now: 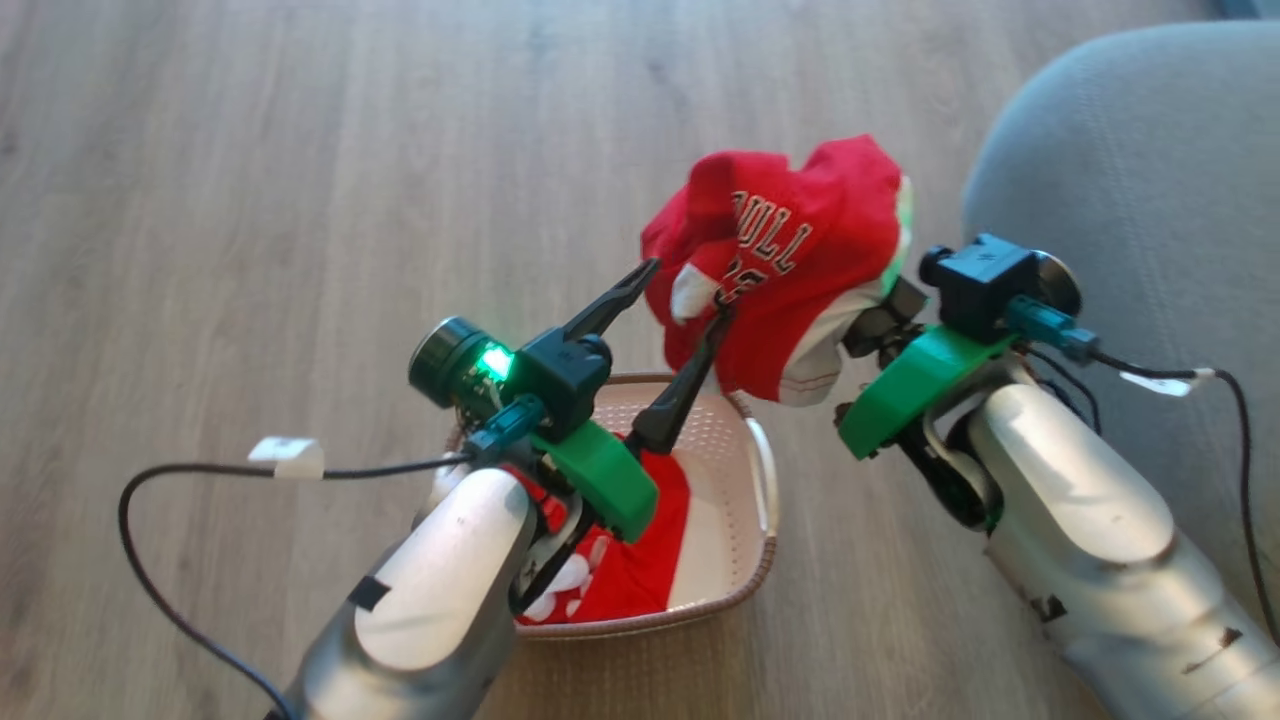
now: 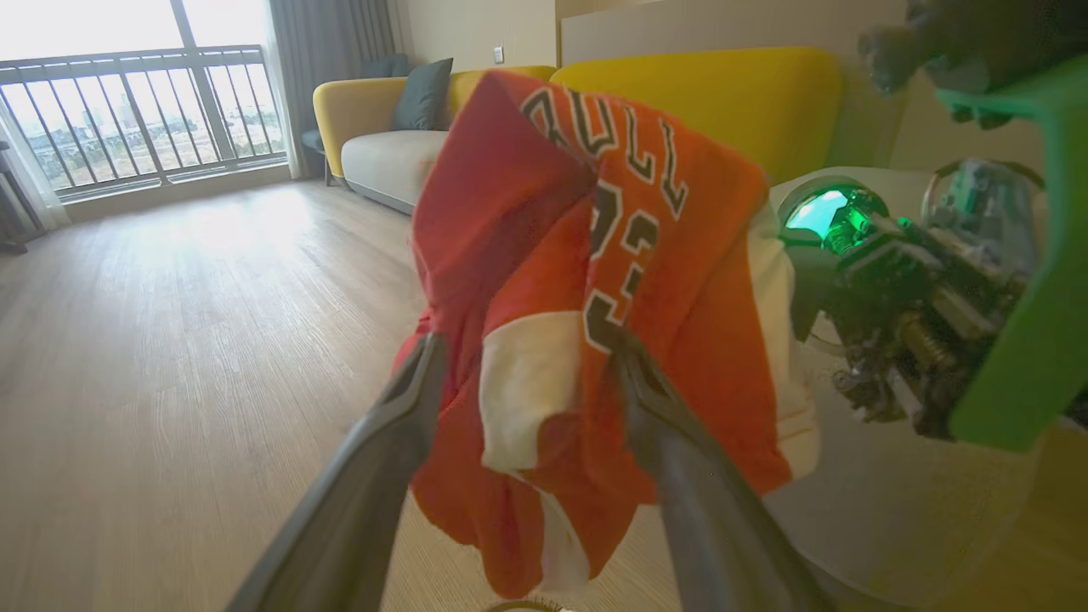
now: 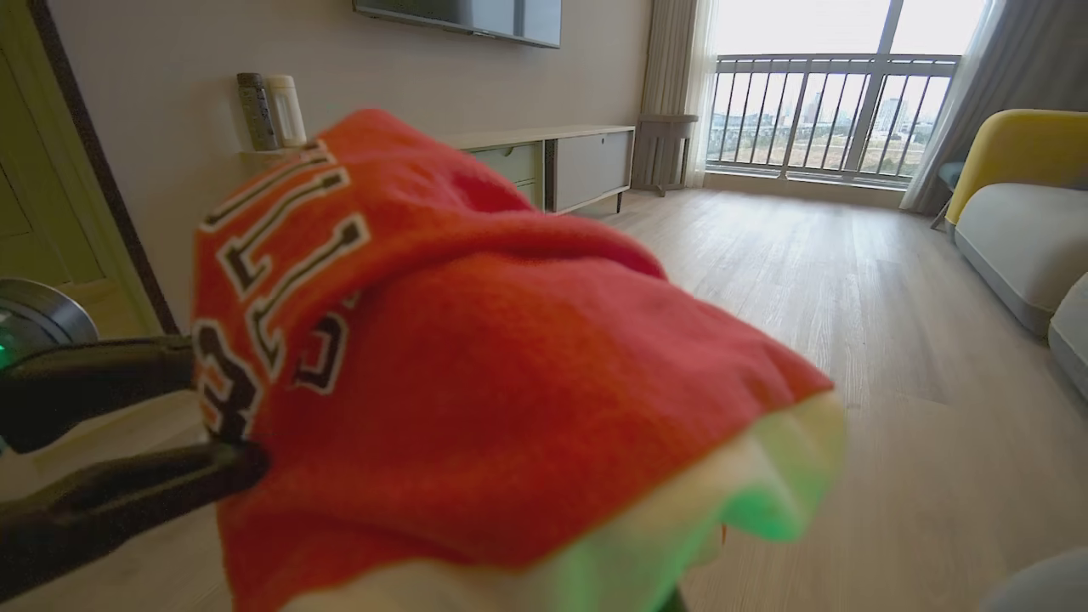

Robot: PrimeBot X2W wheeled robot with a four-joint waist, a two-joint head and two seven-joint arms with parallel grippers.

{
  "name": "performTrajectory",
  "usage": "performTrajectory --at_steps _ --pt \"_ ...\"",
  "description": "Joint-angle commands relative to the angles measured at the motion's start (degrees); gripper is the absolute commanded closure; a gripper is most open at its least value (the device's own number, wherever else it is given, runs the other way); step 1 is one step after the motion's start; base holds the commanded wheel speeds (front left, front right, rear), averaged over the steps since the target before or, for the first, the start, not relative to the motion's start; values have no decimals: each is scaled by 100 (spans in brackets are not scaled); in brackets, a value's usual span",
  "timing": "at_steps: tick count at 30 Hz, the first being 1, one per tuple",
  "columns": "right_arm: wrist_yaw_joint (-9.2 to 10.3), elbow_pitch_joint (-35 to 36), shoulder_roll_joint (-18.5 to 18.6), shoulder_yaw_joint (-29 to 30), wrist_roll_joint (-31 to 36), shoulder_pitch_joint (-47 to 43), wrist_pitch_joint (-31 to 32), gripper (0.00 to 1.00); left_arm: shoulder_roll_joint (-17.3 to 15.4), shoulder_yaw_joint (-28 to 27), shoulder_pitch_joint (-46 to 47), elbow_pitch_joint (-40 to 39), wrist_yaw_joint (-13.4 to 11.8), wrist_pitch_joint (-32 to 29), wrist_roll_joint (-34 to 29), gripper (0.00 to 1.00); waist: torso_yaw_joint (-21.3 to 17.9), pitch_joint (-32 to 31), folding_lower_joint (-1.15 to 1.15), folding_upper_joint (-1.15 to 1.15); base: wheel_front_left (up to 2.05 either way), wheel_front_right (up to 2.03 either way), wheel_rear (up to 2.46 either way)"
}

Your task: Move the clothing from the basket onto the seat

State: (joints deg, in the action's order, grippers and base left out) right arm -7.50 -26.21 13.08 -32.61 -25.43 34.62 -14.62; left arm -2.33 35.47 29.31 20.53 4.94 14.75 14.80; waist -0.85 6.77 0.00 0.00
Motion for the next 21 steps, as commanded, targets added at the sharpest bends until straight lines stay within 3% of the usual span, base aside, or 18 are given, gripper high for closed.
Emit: performTrajectory --at_steps 1,13,21 --pt "1 218 -6 53 43 -5 -38 100 -65 -224 77 -146 28 25 -55 0 -173 -5 0 0 0 0 0" --pt "1 764 -90 887 101 -545 -38 100 -133 -607 -222 -139 195 25 -236 0 -1343 -62 0 0 0 0 0" --pt "1 1219 -176 1072 191 -779 -38 100 -154 -960 -340 -230 225 25 -344 0 -2279 19 0 0 0 0 0"
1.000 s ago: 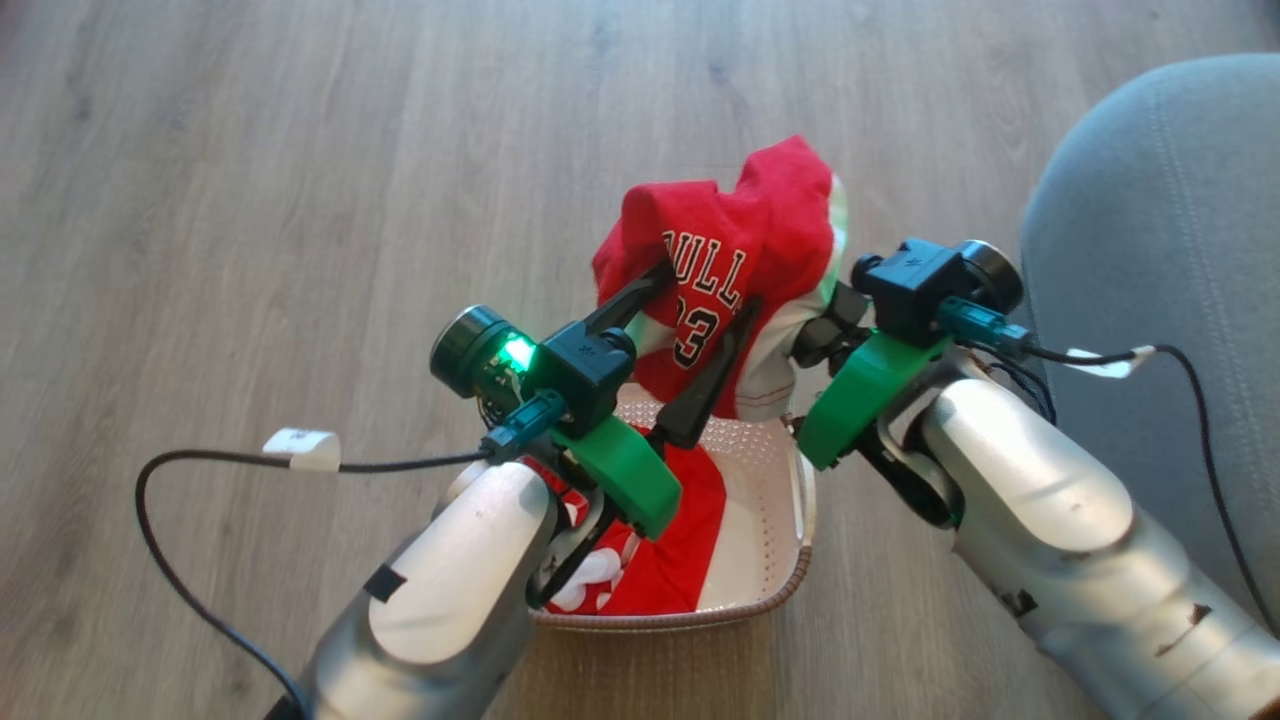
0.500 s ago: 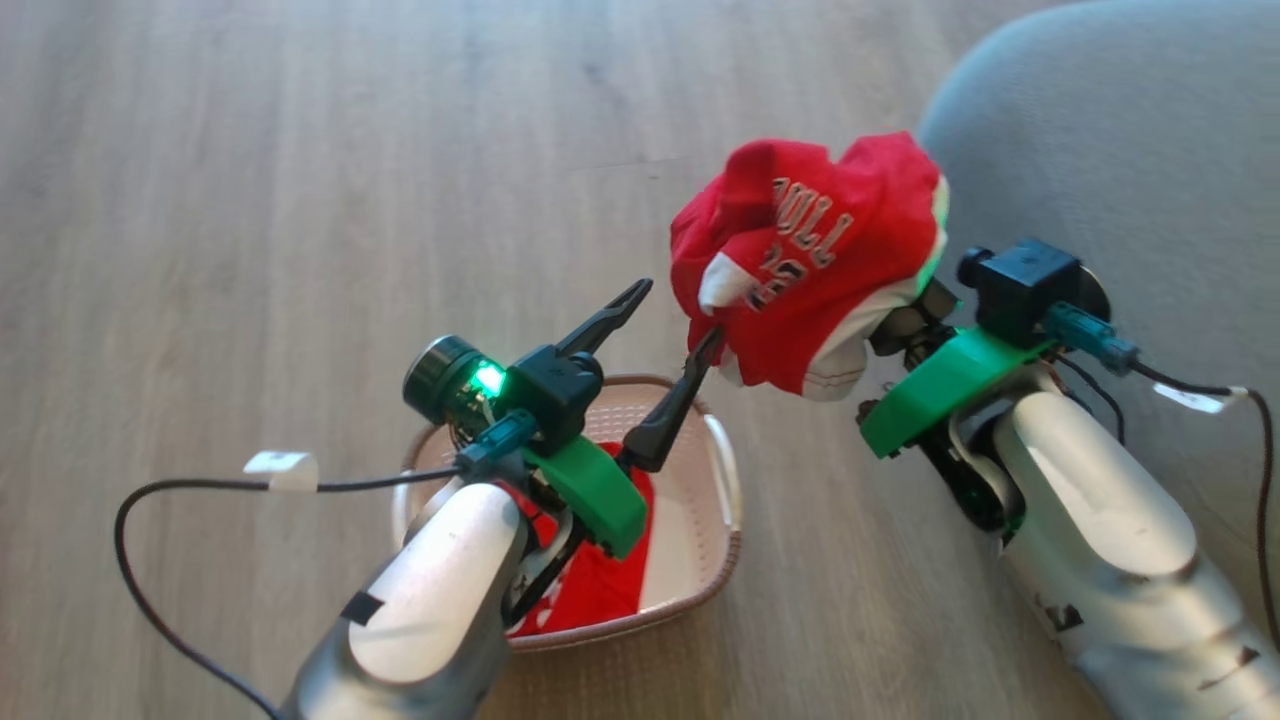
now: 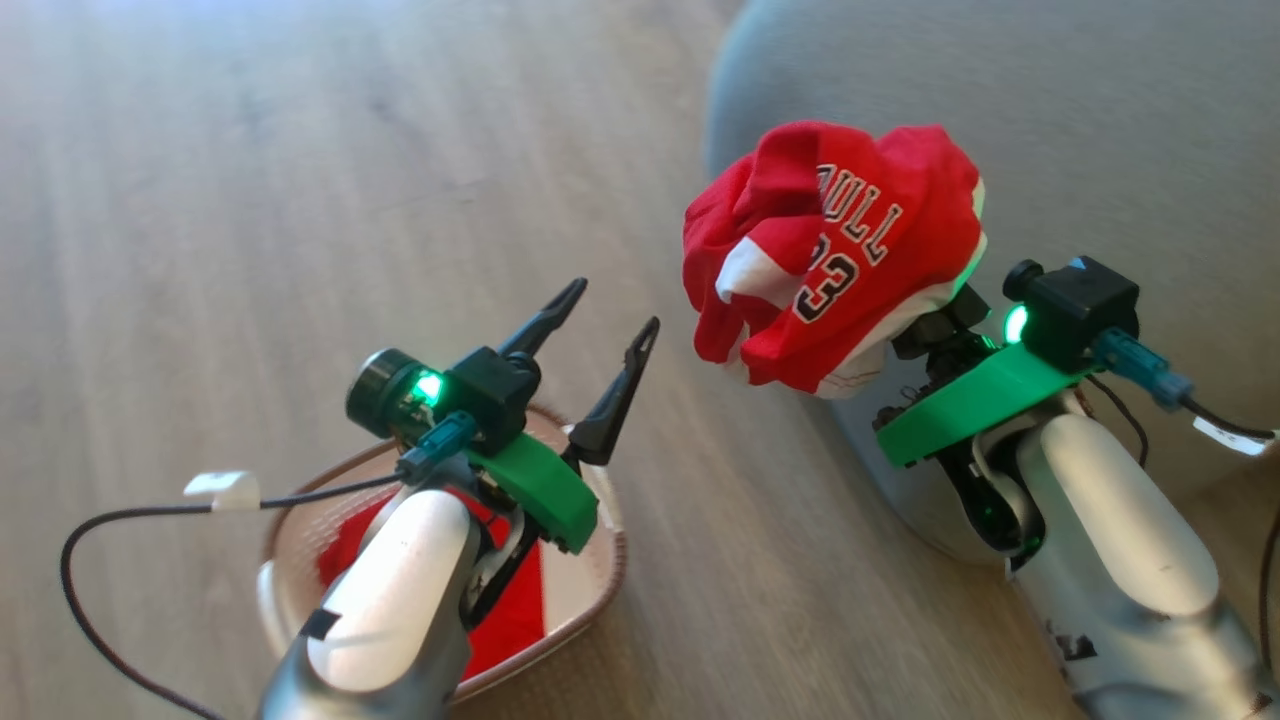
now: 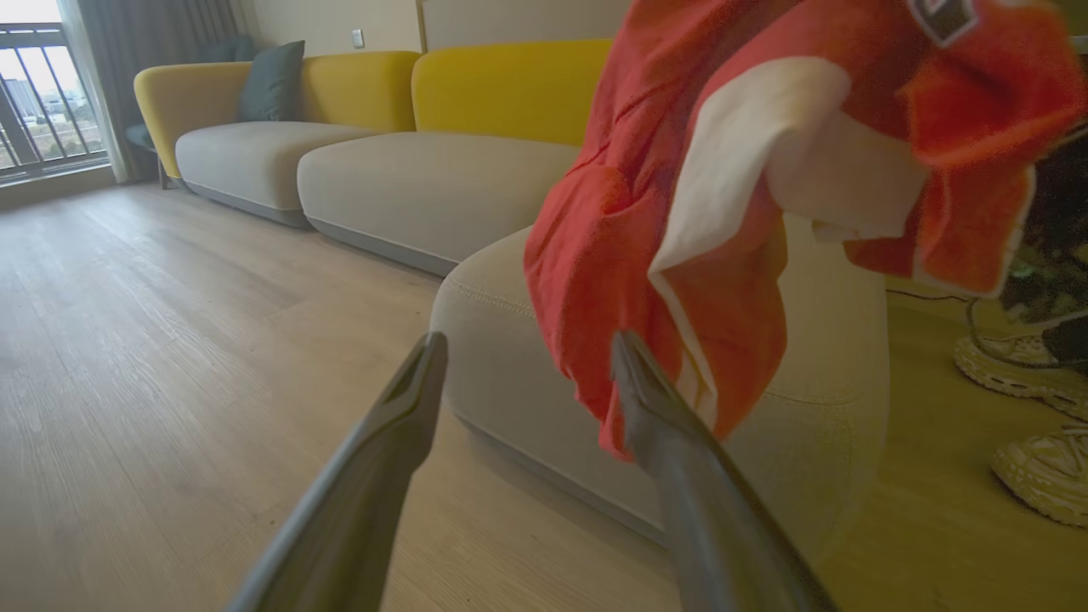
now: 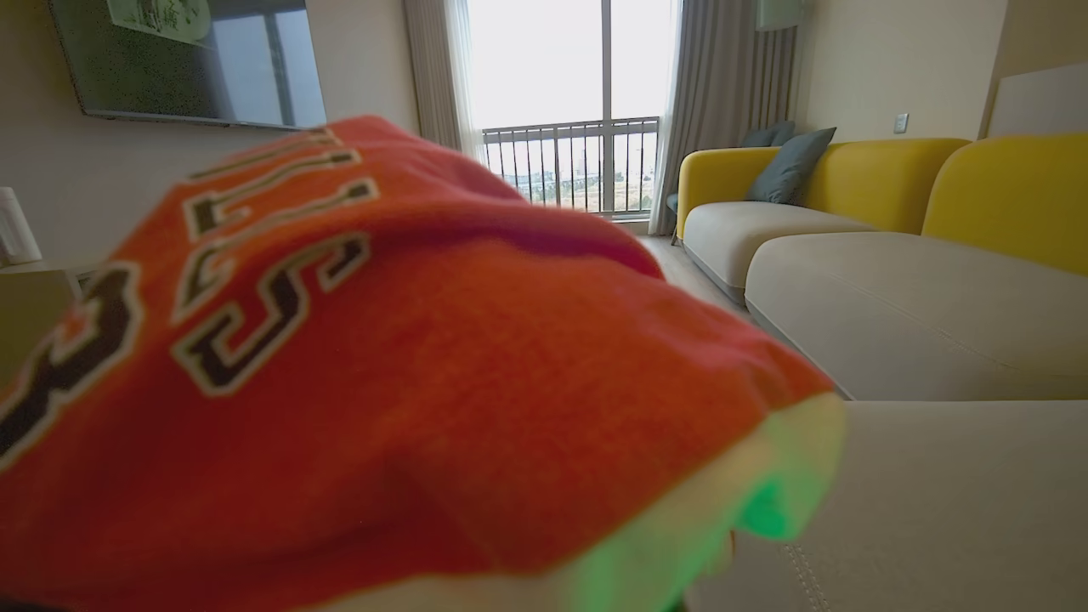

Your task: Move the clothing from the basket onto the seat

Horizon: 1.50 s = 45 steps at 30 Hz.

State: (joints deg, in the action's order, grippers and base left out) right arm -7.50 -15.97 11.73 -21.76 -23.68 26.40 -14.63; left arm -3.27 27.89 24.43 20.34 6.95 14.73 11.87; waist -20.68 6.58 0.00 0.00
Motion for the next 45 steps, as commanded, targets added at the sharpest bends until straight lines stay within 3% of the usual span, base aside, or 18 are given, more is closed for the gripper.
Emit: performTrajectory --at_steps 1,8,23,32,45 --pt "1 219 -48 -1 20 22 -37 100 -63 -236 140 -214 27 27 -64 0 -409 45 0 0 0 0 0" --pt "1 555 -161 244 35 -176 -37 100 -68 -387 104 -297 43 27 -137 0 -991 123 0 0 0 0 0" --pt "1 1213 -275 1387 226 -581 -37 100 -145 274 480 -413 53 27 -107 0 -1140 665 0 0 0 0 0" --pt "1 889 312 1936 344 400 -37 100 -392 510 668 -625 53 27 -201 0 -1147 1403 0 0 0 0 0" --pt "1 -481 1179 2855 519 2003 -37 100 -685 1194 1368 -847 53 27 -279 0 -520 2830 0 0 0 0 0"
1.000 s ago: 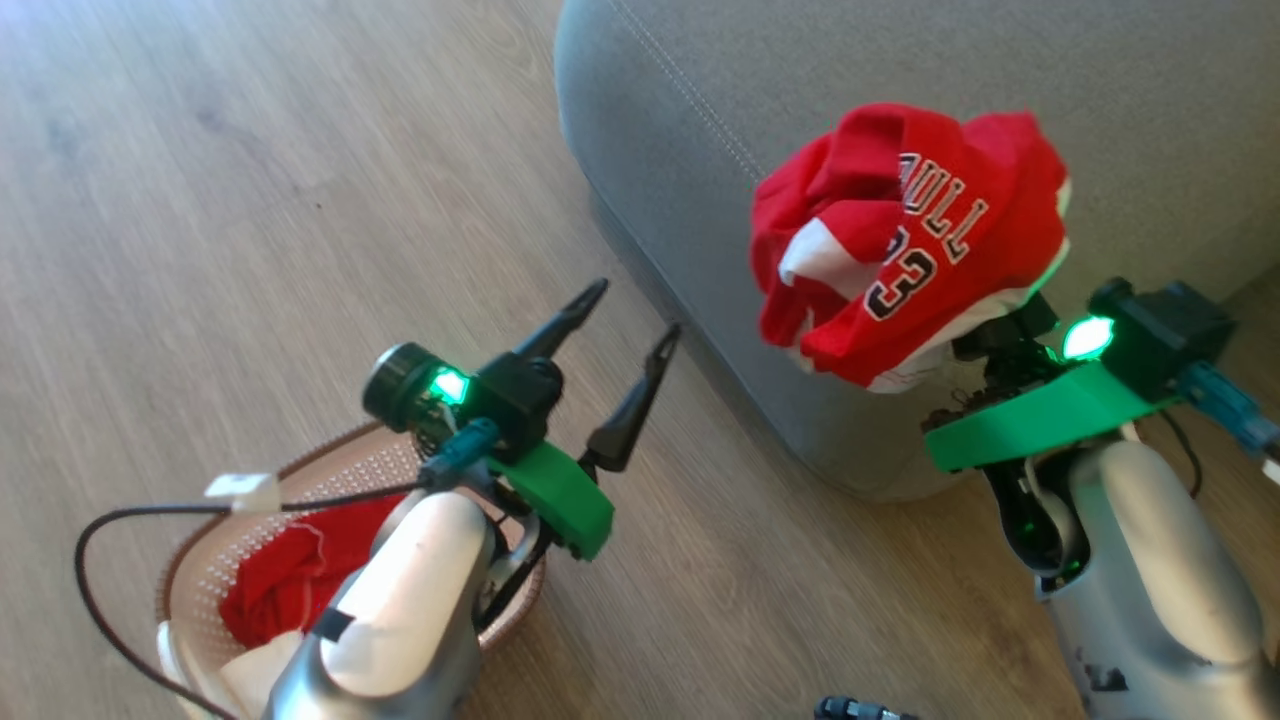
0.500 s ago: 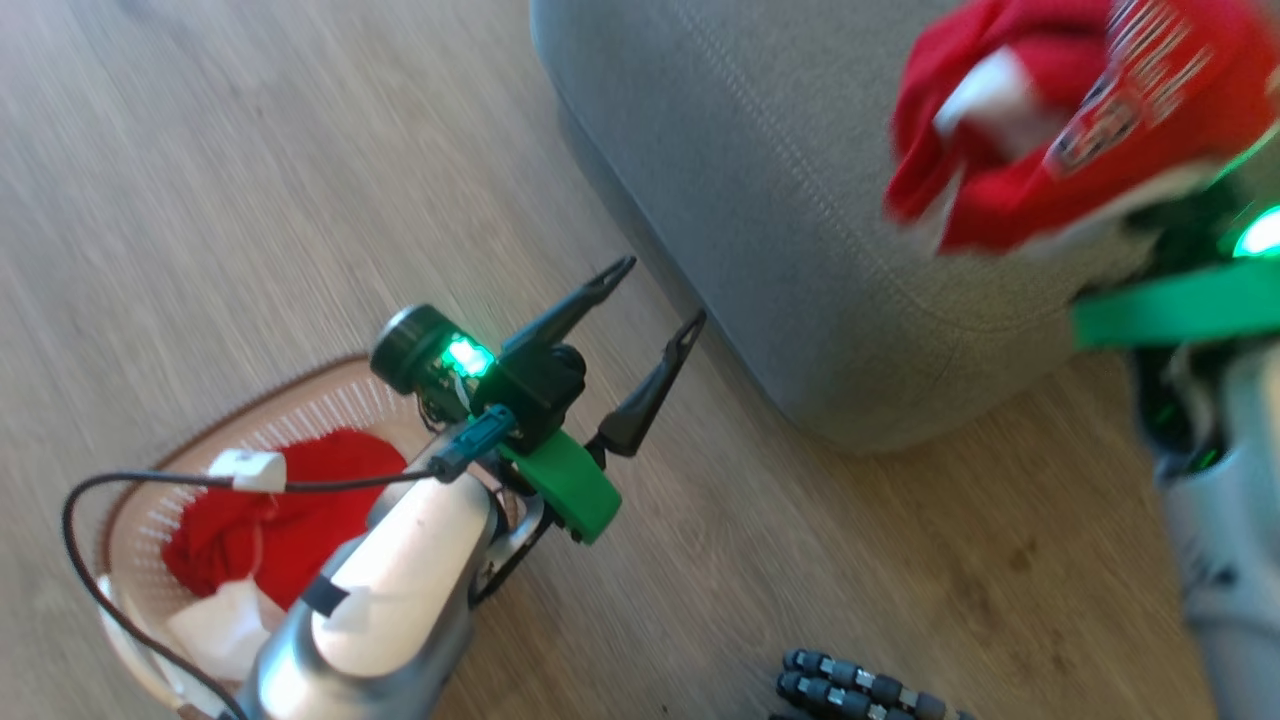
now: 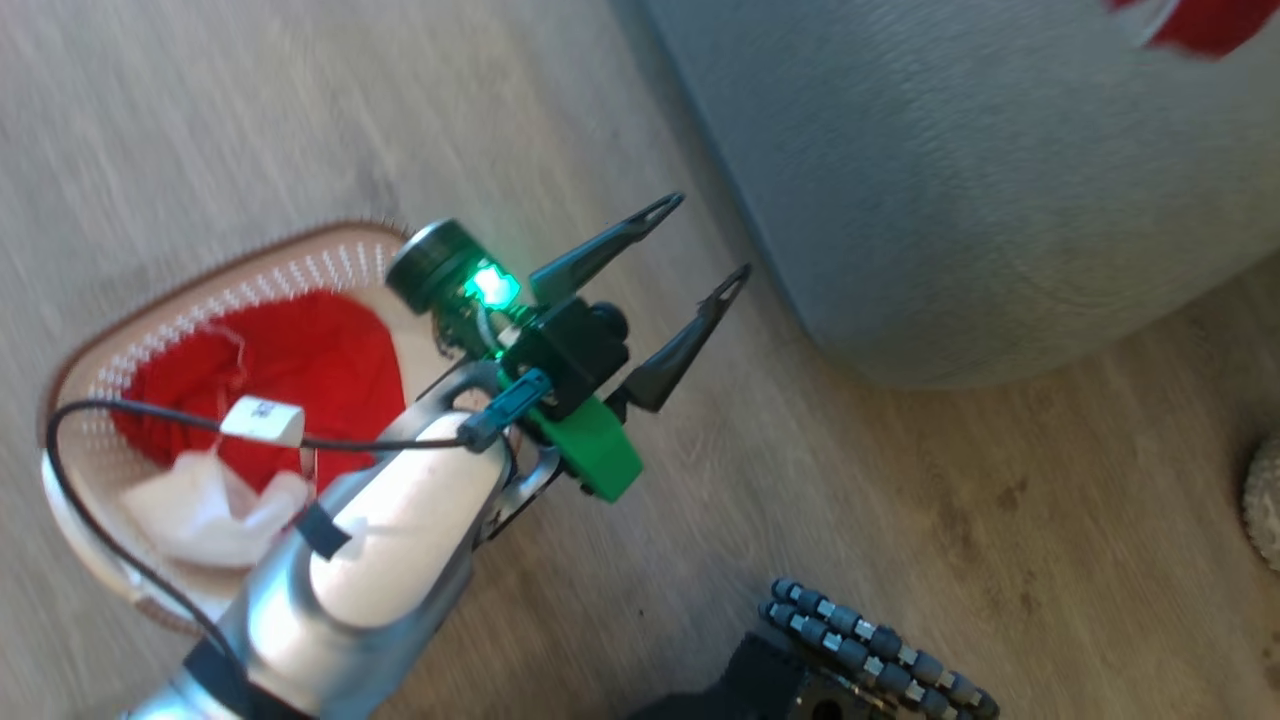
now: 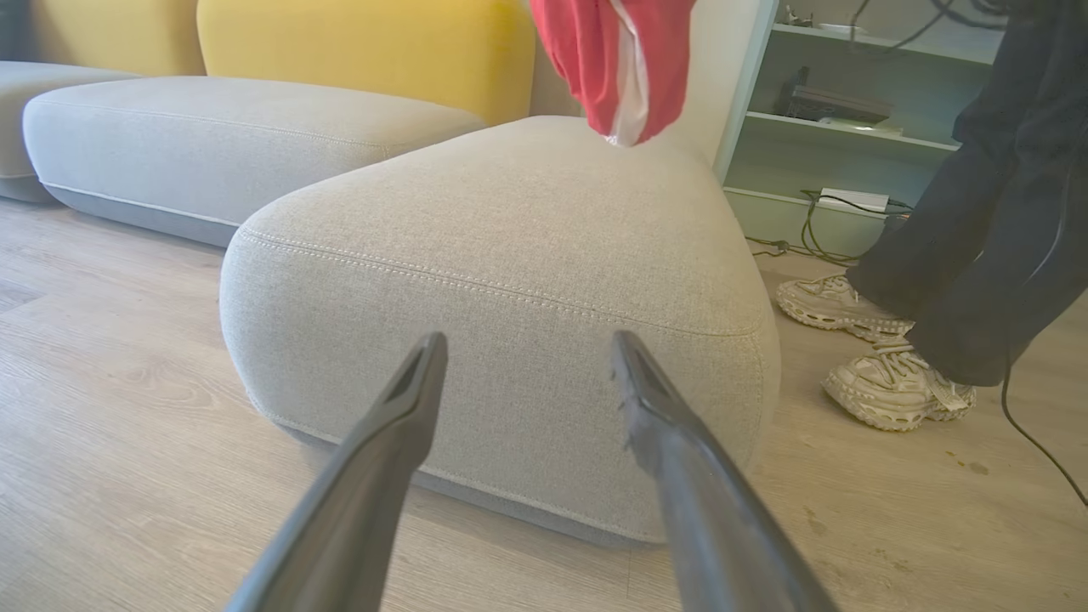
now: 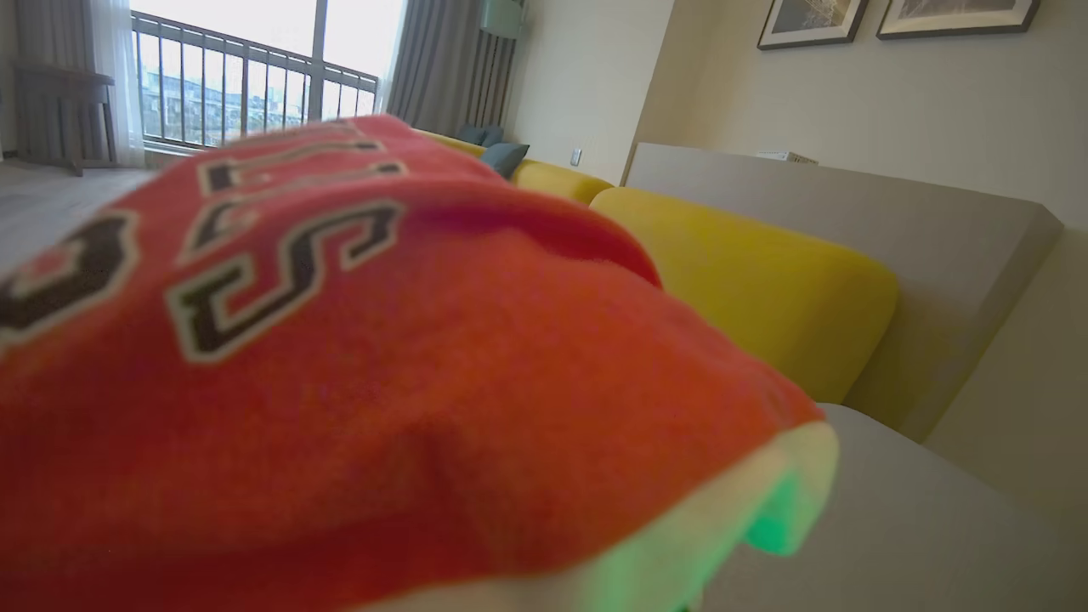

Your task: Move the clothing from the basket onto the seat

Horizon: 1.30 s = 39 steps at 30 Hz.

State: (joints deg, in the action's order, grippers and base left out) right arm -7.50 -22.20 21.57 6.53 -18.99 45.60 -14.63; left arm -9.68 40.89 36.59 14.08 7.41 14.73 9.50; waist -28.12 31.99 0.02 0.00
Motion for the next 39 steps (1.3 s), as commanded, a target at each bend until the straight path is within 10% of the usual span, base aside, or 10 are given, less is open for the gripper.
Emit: performTrajectory --at_steps 1,19,29,30,31,32,39 --pt "1 2 259 88 57 210 -37 100 -48 -55 215 -244 7 27 -49 0 275 383 -2 0 0 0 0" --pt "1 -2876 1663 1441 557 2536 174 100 30 573 1011 -490 7 27 -99 0 1315 1678 -2 0 0 0 0" --pt "1 -3943 1666 2024 617 2651 251 100 124 590 1078 -575 8 27 -121 0 1635 1858 -2 0 0 0 0" --pt "1 -4010 1621 2024 596 2605 220 96 133 583 1077 -575 8 27 -123 0 1646 1856 -2 0 0 0 0" --pt "1 -4059 1579 1993 587 2541 187 62 144 580 1075 -574 8 27 -122 0 1660 1845 -2 0 0 0 0" --pt "1 -4089 1532 1962 560 2475 149 0 154 577 1071 -570 8 27 -116 0 1670 1825 -2 0 0 0 0" --pt "1 -3940 1322 1463 166 1838 -3 0 213 496 982 -546 8 27 -75 0 1713 1512 -2 0 0 0 0"
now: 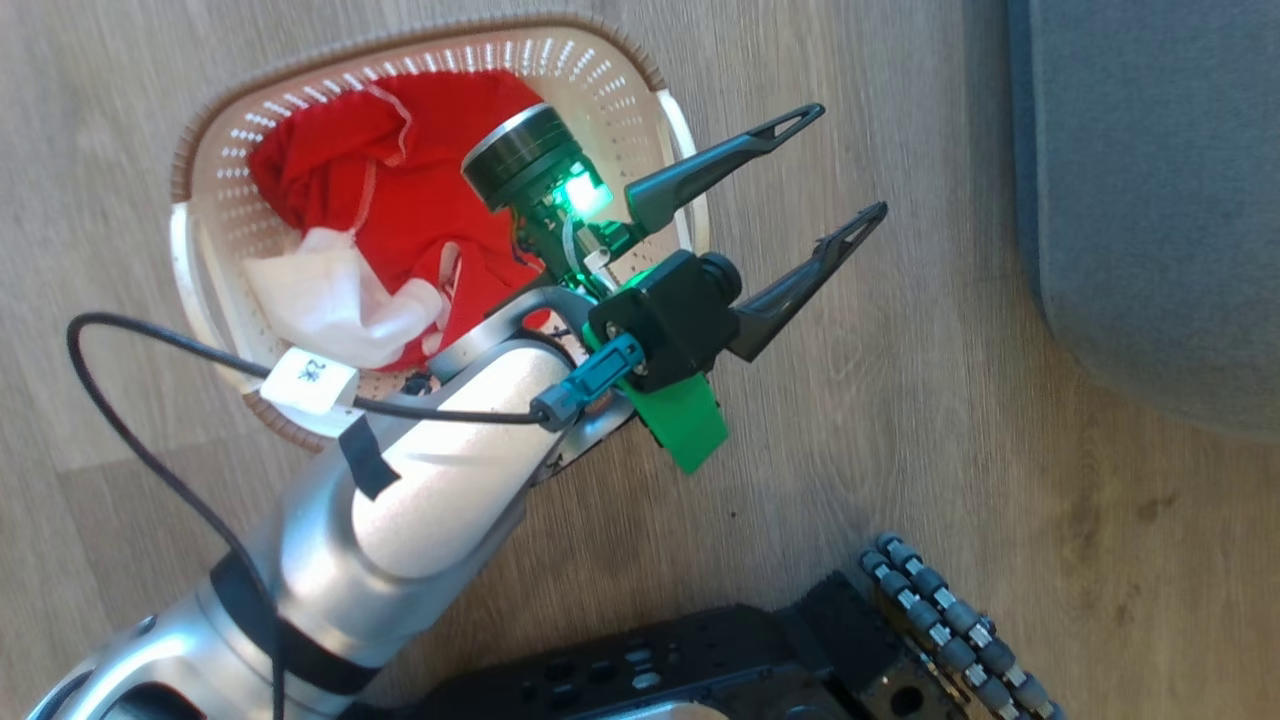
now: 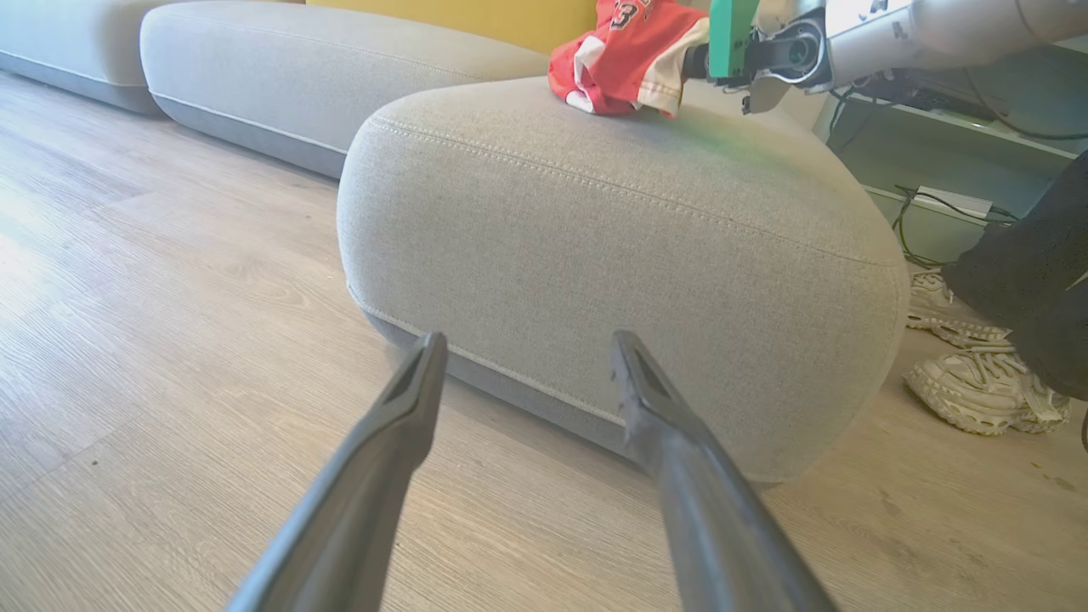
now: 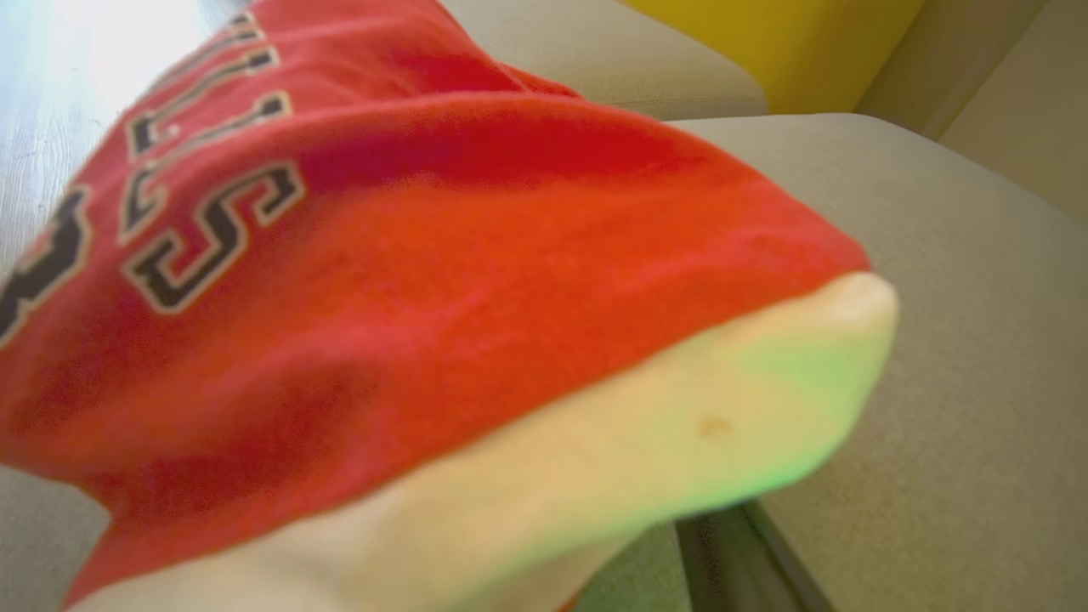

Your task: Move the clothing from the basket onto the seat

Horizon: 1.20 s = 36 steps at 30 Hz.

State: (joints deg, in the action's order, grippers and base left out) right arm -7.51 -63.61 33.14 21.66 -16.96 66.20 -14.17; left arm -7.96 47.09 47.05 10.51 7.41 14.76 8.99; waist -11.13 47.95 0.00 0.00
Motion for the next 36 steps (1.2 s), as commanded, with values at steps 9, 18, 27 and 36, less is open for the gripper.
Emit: performTrajectory --at_steps 9,18,27,36 --pt "2 1212 318 -1183 -1072 -1413 -80 0 193 -354 -316 -182 8 24 48 0 213 -702 0 0 0 0 0" --pt "2 2793 360 -1857 -1664 -2613 -82 0 330 -882 -833 -168 7 24 121 0 627 -1525 0 0 0 0 0" --pt "2 3832 46 -2287 -1621 -3204 -83 0 380 -1523 -1415 -89 7 24 140 0 997 -2223 0 0 0 0 0" --pt "2 4608 -624 -2440 -1225 -3776 -83 0 429 -2545 -2162 21 -68 24 107 0 1310 -2922 0 0 0 0 0"
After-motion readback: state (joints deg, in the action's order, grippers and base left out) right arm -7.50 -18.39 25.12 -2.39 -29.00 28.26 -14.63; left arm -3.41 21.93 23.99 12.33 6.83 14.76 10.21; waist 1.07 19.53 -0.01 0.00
